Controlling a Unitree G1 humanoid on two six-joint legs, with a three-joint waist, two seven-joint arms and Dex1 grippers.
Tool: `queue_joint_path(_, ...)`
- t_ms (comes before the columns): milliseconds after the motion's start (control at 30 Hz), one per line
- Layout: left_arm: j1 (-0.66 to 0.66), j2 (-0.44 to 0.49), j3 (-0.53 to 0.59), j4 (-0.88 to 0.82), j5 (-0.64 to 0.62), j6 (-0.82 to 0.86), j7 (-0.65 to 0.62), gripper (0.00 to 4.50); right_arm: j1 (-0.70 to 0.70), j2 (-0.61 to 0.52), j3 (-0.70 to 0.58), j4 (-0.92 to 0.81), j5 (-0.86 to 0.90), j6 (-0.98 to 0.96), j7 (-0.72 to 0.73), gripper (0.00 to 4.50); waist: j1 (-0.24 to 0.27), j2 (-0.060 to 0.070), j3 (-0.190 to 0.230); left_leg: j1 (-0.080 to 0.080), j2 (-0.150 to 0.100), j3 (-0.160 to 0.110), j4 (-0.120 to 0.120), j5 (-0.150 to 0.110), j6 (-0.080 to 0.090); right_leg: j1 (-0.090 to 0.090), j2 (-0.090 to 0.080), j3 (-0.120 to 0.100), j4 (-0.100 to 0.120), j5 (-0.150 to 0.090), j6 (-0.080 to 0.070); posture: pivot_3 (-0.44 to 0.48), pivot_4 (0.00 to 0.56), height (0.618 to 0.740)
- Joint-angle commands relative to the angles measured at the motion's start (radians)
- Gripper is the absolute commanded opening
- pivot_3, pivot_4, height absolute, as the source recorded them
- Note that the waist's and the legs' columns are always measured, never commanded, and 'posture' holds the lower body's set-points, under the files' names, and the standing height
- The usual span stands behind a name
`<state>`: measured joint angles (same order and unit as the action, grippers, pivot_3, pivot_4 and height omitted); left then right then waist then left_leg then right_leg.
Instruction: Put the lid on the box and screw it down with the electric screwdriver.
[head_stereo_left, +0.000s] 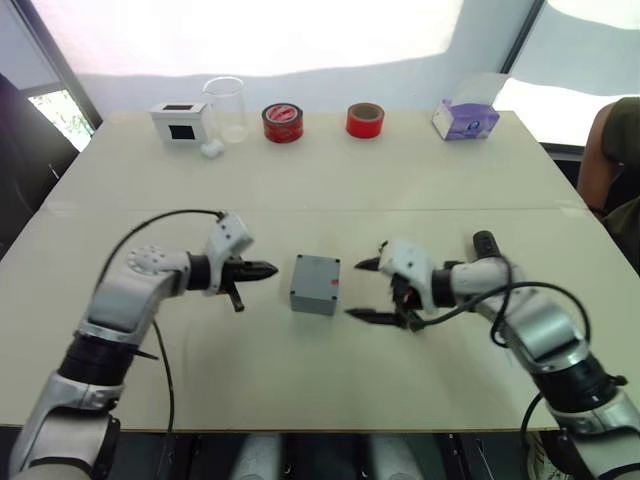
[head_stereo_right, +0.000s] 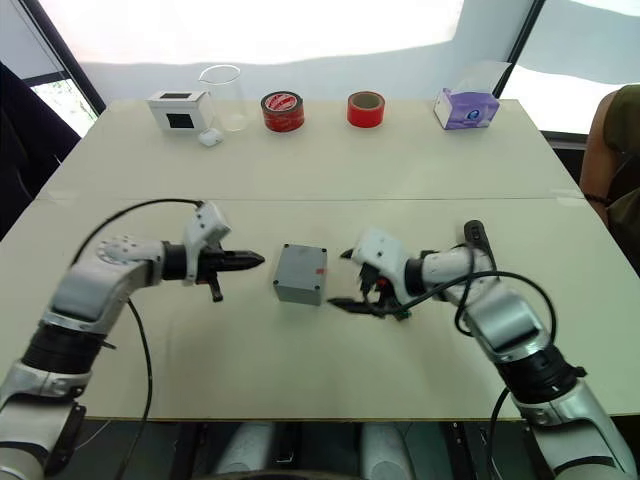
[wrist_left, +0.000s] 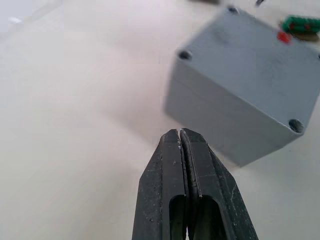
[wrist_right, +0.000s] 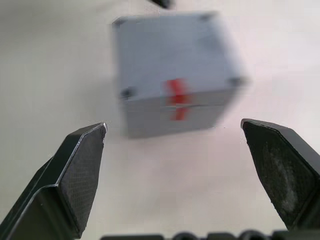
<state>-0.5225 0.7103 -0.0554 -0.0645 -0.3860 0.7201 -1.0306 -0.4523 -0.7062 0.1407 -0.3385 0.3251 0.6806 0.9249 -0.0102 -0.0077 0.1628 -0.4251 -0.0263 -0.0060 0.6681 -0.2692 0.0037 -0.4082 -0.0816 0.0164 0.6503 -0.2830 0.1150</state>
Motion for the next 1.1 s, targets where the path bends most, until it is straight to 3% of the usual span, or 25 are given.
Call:
queue_joint_path(33, -0.021, 0.016, 0.066, -0.07, -0.106, 0.058, -0.045, 0.0, -0.021, 0.005, -0.121, 0.052, 0.033, 0.006, -0.052, 4.44, 0.0, 0.0, 0.0, 0.0, 0.0, 0.0, 0.0, 0.0, 0.0, 0.0, 0.0, 0.0, 0.0, 0.0, 0.0, 0.0, 0.15, 0.74)
queue_joint_path(200, -0.067, -0.025, 0.086, -0.108, -0.195, 0.116, -0.031, 0.0, -0.07, 0.09, -0.132, 0.332, -0.055, -0.133, -0.172, 4.44, 0.0, 0.0, 0.0, 0.0, 0.0, 0.0, 0.0, 0.0, 0.0, 0.001, 0.0, 0.0, 0.0, 0.0, 0.0, 0.0, 0.15, 0.74)
queue_joint_path(367, -0.092, -0.011, 0.021, -0.136, -0.148, 0.091, -0.017, 0.0, -0.103, 0.167, -0.118, 0.511, -0.09, -0.231, -0.195, 4.44, -0.004, 0.0, 0.0, 0.0, 0.0, 0.001, -0.001, 0.003, -0.005, -0.001, 0.001, 0.001, 0.001, 0.0, 0.0, 0.0, 0.15, 0.74)
queue_joint_path(467, -0.091, -0.001, 0.019, -0.161, -0.155, 0.093, -0.017, 0.0, -0.121, 0.186, -0.114, 0.559, -0.108, -0.263, -0.206, 3.8, -0.005, 0.0, 0.0, 0.0, 0.0, 0.001, -0.001, 0.004, -0.006, -0.001, 0.001, 0.002, 0.001, 0.0, 0.0, 0.0, 0.15, 0.74)
queue_joint_path(600, -0.089, 0.007, 0.017, -0.178, -0.157, 0.091, -0.01, 0.0, -0.13, 0.195, -0.114, 0.588, -0.119, -0.277, -0.203, 2.5, -0.005, 0.0, 0.0, 0.0, 0.0, 0.001, -0.001, 0.004, -0.006, -0.001, 0.001, 0.002, 0.001, 0.0, 0.0, 0.0, 0.15, 0.74)
queue_joint_path(1100, -0.079, 0.006, 0.006, -0.166, -0.139, 0.067, 0.009, 0.0, -0.128, 0.206, -0.107, 0.604, -0.146, -0.282, -0.189, 2.5, -0.003, 0.0, 0.0, 0.0, 0.0, 0.001, -0.001, 0.003, -0.006, -0.001, 0.001, 0.002, 0.001, 0.0, 0.0, 0.0, 0.15, 0.74)
